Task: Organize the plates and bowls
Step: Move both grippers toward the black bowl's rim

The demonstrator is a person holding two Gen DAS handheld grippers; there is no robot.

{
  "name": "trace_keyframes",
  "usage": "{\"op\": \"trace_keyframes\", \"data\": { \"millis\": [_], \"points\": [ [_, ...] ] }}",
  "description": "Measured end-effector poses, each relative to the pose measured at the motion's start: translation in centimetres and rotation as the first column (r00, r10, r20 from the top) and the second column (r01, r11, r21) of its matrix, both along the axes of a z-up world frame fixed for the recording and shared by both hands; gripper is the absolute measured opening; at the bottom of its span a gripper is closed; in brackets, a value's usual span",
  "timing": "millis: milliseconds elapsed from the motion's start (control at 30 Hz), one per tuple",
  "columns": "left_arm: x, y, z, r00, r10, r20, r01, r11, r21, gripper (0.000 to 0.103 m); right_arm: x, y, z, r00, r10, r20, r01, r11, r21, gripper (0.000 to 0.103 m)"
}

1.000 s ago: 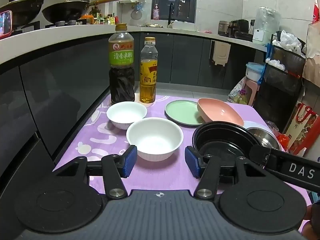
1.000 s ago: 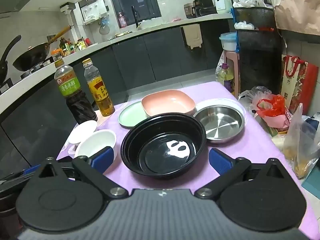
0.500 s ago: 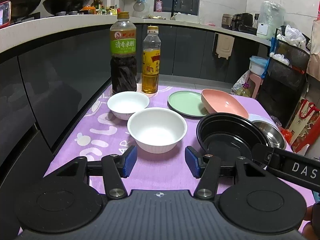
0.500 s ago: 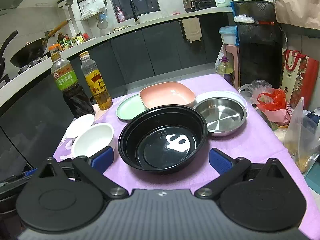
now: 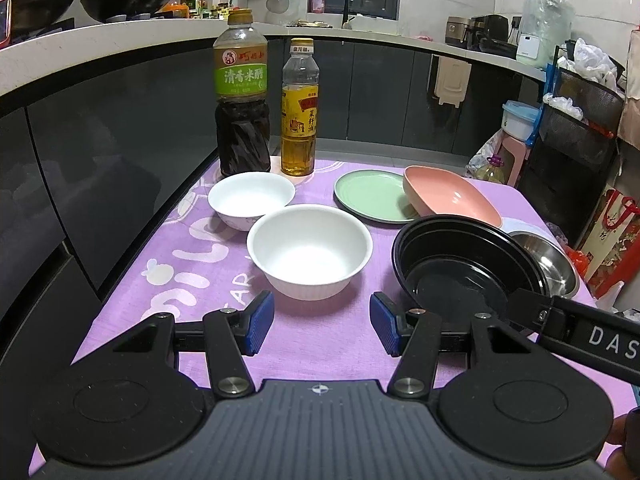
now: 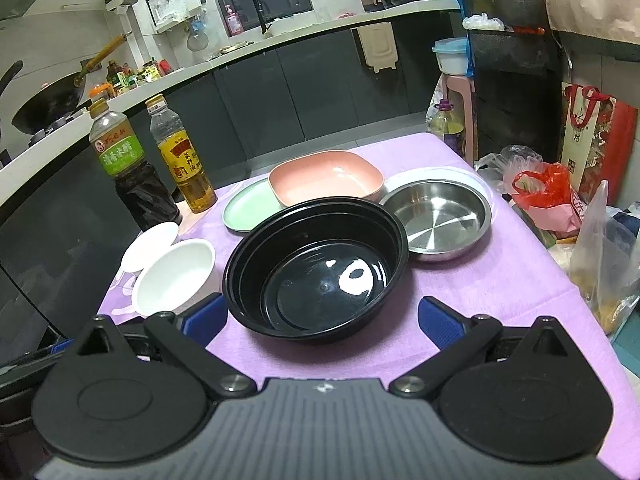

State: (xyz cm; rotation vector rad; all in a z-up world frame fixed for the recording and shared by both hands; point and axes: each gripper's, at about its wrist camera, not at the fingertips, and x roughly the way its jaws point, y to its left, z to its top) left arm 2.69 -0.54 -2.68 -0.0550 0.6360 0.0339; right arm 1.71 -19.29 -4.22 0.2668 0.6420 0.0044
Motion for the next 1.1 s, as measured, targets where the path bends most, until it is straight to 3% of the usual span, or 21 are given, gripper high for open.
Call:
{"op": "trace_keyframes", "data": {
  "millis": [1100],
  "points": [
    [1.9,-0.7,-1.2,0.999,0.000,-0.053,0.001,1.000,0.011,0.050,1.8,-0.8,-1.1,0.998,-0.017,-0.052,0.017,1.000,0.002,0.062]
  ]
}}
